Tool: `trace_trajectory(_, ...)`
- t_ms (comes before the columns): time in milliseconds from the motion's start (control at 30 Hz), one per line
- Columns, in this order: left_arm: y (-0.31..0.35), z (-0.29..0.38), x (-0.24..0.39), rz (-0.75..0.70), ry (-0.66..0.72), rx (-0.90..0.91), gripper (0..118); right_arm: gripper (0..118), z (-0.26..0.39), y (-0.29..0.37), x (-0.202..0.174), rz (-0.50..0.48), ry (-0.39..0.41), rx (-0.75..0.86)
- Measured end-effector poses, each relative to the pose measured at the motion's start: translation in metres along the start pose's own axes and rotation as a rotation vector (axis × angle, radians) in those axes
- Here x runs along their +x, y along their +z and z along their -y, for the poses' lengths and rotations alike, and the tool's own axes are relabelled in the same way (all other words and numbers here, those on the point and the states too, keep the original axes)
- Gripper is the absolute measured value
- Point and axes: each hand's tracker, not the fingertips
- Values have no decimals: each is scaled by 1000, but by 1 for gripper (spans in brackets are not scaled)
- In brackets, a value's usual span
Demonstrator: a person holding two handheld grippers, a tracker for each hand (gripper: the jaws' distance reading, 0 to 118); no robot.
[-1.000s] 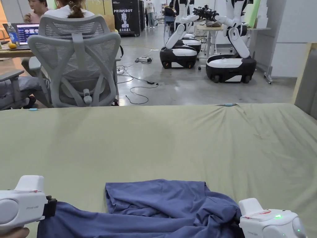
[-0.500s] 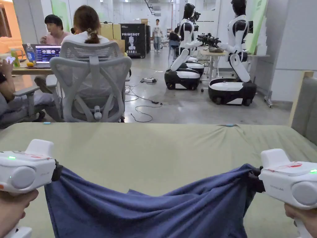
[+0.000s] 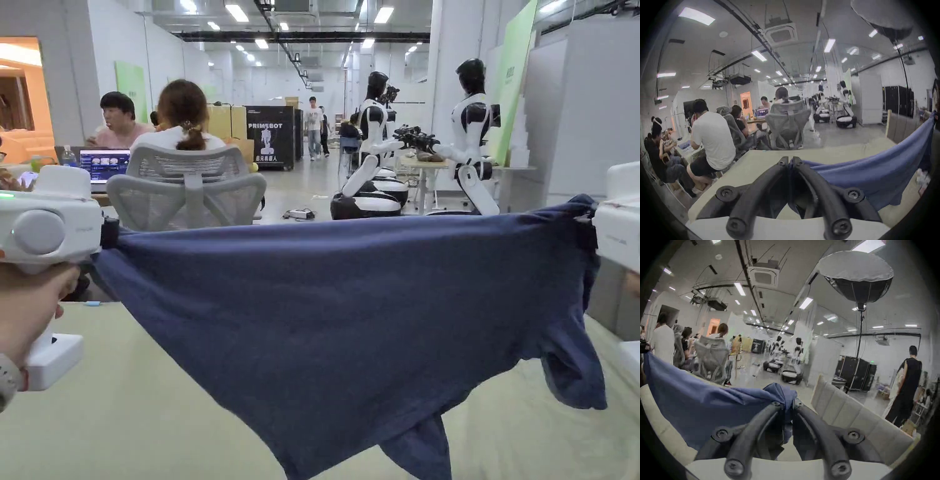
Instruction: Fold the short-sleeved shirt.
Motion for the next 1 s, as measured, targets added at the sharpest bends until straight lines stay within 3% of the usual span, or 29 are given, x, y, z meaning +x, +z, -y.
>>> trace_trajectory(167, -30, -8, 15, -8, -17, -12, 2, 8, 7, -29, -7, 12, 27, -36)
trace_trajectory(467, -86, 102, 33, -6, 3, -233, 2, 8, 135, -88, -32, 2, 14, -256)
trace_trajectory(767, -28, 147, 28, 35, -18, -342, 2, 8, 186, -48, -29, -49, 67, -408)
trace_trajectory(1000, 33, 257, 15, 39, 6, -567, 2, 8, 285, 16, -44, -121, 172, -601)
